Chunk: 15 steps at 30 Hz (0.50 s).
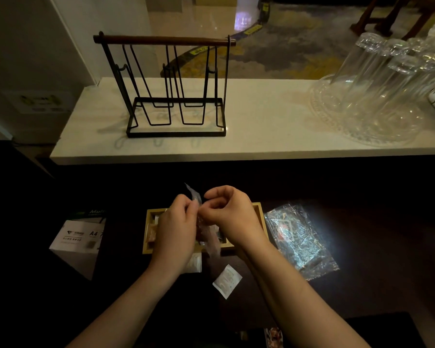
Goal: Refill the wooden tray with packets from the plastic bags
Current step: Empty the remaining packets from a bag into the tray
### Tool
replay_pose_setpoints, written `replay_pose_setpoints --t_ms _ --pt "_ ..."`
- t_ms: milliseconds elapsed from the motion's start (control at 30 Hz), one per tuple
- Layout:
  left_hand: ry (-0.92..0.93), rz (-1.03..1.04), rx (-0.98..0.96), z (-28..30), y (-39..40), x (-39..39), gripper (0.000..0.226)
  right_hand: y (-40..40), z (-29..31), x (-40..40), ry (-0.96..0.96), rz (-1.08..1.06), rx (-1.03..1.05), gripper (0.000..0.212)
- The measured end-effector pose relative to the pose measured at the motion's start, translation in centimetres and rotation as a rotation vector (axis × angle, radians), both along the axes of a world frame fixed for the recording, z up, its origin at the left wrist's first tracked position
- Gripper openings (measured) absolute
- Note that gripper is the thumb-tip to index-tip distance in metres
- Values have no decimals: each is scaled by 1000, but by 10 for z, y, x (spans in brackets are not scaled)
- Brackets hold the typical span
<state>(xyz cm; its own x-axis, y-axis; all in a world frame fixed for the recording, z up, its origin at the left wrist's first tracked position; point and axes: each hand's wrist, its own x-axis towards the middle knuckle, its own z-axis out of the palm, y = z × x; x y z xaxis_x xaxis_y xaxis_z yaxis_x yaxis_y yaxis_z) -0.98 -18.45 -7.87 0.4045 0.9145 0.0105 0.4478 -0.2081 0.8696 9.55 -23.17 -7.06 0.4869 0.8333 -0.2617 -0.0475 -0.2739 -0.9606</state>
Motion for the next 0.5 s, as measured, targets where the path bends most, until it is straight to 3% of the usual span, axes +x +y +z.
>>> replay_pose_setpoints --t_ms 167,367,500 --pt "12 -33 70 -2 -2 3 30 0 -4 -4 -125 -35 -1 20" --pt "-5 -9 36 -3 0 3 20 -2 6 -12 -707 121 -57 17" --pt "-3 -82 -62 0 4 1 20 0 8 -6 -717 160 -99 15"
